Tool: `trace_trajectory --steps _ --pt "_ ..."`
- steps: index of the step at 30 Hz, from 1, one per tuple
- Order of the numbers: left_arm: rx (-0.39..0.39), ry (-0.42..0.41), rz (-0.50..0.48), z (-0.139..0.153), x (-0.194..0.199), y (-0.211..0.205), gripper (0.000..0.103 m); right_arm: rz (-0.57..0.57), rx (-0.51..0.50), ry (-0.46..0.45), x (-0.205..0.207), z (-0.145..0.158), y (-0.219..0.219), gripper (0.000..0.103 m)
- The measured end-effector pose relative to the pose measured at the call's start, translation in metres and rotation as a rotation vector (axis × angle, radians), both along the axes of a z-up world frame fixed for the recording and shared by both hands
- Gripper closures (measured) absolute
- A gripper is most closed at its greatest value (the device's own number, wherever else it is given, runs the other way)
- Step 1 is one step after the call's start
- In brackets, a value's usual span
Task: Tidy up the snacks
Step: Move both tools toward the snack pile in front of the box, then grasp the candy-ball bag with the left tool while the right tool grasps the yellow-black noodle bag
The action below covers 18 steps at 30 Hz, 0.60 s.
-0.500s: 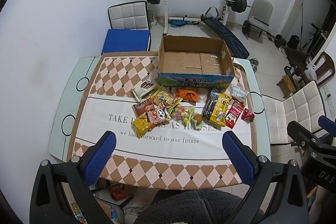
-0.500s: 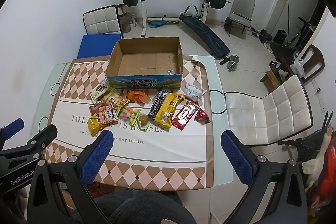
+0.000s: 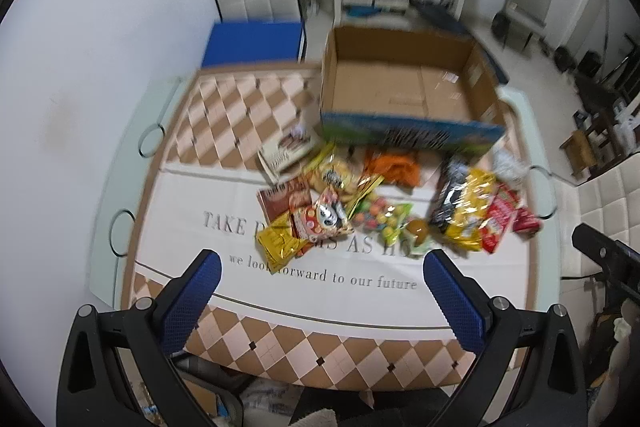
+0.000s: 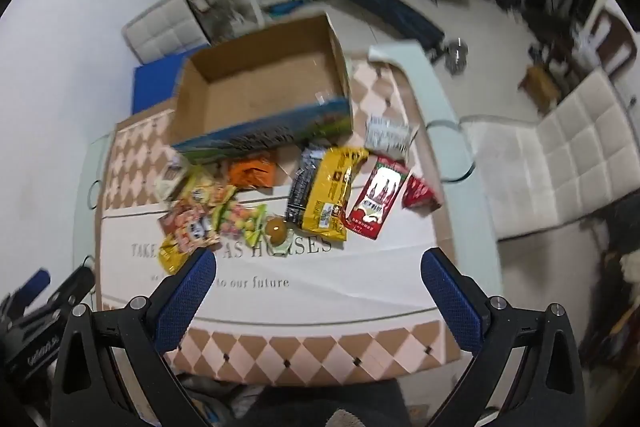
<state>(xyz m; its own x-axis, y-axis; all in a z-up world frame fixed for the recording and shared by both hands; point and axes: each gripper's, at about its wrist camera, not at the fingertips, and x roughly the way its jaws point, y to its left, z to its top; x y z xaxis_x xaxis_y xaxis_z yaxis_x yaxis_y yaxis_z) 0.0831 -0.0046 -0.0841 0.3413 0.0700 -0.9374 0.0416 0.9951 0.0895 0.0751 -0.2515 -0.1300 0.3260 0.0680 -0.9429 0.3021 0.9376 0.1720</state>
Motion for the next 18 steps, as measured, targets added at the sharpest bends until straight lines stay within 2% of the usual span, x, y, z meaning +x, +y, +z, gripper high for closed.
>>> trace_trajectory --steps 6,11,14,18 --pt "-0.036 0.186 0.052 -0.104 0.054 0.006 0.000 -0.038 0.090 0.177 0.071 -0.119 -0.014 0.000" --pt "-0.113 0.303 0.142 -0.167 0.080 0.017 0.001 -0.060 0.117 0.284 0.113 -0.198 -0.011 0.000" --pt "-0.212 0.387 0.246 -0.202 0.095 0.029 0.009 -0.078 0.144 0.335 0.129 -0.233 -0.007 0.000" --pt "-0.365 0.473 0.395 -0.239 0.108 0.034 0.009 -0.090 0.137 0.371 0.148 -0.259 -0.001 0.000"
